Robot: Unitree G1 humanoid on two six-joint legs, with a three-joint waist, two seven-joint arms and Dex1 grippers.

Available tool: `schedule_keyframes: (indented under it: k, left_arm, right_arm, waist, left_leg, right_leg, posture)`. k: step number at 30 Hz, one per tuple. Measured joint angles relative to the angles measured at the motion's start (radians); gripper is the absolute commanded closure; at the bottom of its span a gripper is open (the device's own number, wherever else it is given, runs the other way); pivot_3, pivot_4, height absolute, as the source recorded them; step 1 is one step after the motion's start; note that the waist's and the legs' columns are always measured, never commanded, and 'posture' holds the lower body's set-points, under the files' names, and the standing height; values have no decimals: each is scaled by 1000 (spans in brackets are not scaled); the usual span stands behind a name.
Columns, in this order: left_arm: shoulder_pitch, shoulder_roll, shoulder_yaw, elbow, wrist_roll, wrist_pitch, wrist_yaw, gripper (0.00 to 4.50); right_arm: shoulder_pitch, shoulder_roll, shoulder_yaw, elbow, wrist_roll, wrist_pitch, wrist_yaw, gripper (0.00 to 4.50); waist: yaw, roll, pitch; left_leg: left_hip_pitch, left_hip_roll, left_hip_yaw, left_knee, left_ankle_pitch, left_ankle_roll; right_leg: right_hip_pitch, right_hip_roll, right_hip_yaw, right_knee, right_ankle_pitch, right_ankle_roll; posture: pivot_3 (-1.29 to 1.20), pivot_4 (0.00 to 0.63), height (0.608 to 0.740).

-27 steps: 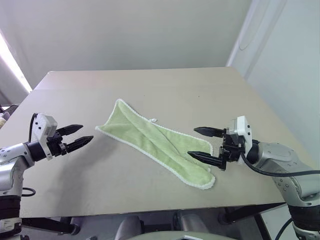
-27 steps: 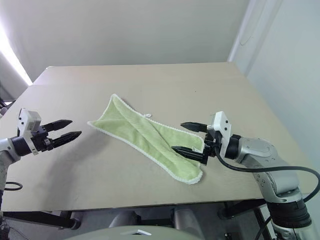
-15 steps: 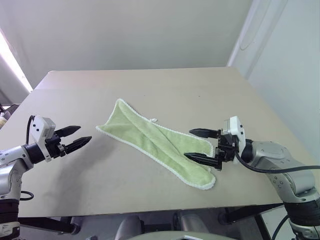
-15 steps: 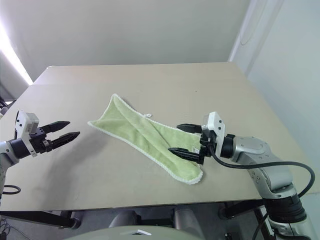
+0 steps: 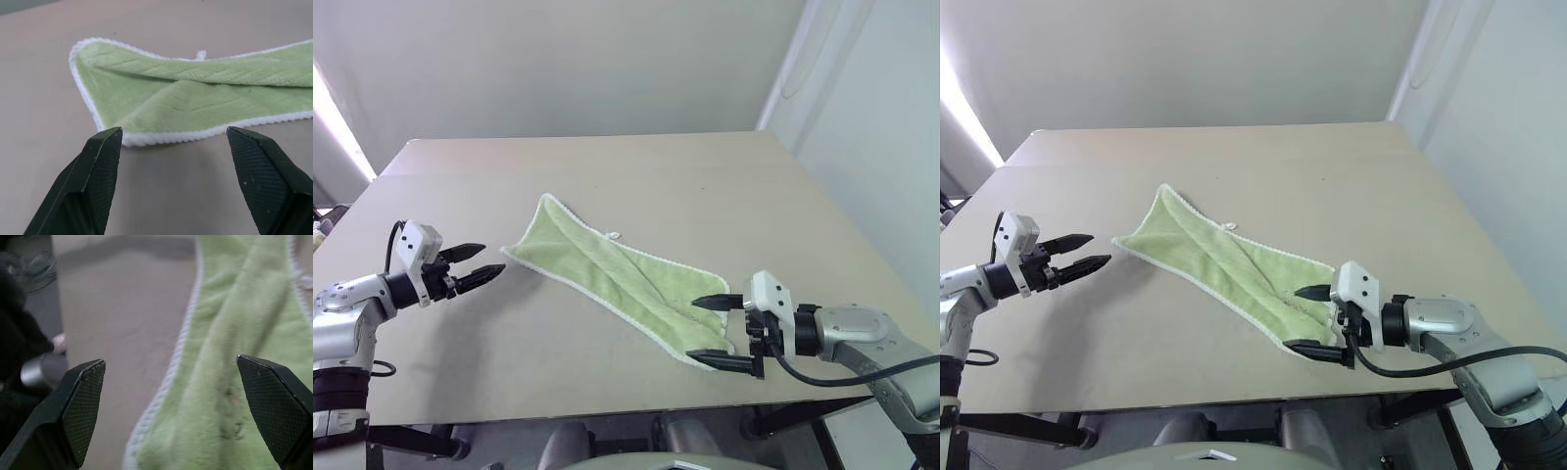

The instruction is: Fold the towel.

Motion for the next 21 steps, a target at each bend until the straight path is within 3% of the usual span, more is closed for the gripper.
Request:
schedule_keyframes:
  k: [11,21]
  left_arm:
    - [-183,-13,-105,225,111,-79,-11,879]
    - [-398,0,-257,605,338,-454,-66,879]
  right_arm:
    - [51,-19,48,17,-156,-129,17,20]
    - [61,-24,54,40,-242,-181,7,20]
  waist:
    - [-1,-1,0]
    - [2,-1,0]
  left_leg:
    - [0,0,0,0,0,0]
    - [-1,-1,0,0,0,0]
  right_leg:
    - [0,1,0,0,0,0]
    - [0,0,0,0,0,0]
  posture:
    - [0,0,712]
    - [0,0,712]
